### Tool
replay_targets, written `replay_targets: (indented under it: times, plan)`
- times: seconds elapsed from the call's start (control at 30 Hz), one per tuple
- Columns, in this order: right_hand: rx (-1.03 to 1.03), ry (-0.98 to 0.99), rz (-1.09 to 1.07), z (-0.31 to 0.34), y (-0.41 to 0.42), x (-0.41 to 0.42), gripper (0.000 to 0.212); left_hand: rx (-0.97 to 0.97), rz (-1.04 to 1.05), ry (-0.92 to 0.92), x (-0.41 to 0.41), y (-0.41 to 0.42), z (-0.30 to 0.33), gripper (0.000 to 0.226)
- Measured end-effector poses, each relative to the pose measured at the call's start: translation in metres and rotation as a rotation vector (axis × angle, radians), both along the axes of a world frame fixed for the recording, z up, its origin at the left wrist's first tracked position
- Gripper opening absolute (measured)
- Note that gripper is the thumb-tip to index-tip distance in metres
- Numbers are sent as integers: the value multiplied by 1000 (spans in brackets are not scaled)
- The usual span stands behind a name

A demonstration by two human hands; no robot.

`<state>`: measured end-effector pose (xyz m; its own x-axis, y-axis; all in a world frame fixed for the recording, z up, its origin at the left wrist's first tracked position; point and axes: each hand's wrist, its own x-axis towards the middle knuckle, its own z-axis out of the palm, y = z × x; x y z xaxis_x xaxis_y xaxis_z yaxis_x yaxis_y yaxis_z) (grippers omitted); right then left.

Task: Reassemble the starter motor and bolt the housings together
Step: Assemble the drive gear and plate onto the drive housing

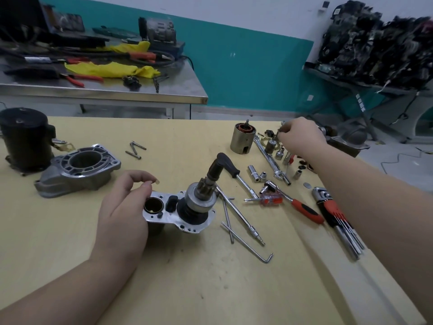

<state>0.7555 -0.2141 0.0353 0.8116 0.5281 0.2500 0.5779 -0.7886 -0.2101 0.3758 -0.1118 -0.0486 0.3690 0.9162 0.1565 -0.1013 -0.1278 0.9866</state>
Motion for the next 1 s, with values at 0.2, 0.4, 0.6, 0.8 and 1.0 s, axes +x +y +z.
replay_targets:
  times: [0.2,0.4,0.6,0.8,1.0]
  plan:
    - [174,-44,189,19,24,-41,28,16,60,-39,-2,1,-2,20]
    - [-151,107,295,5,10,-98,22,5,-9,-91,-6,15,8,26]
    - [-484,258,330,-15,-32,-152,38,50,-37,-98,-19,29,25,23]
    - [-457,299,286,-30,-38,-173,26,0,2,-83,-28,32,19,22]
    - [-361,222,234,-26,-41,-165,29,-157,86,-126,-22,27,8,18]
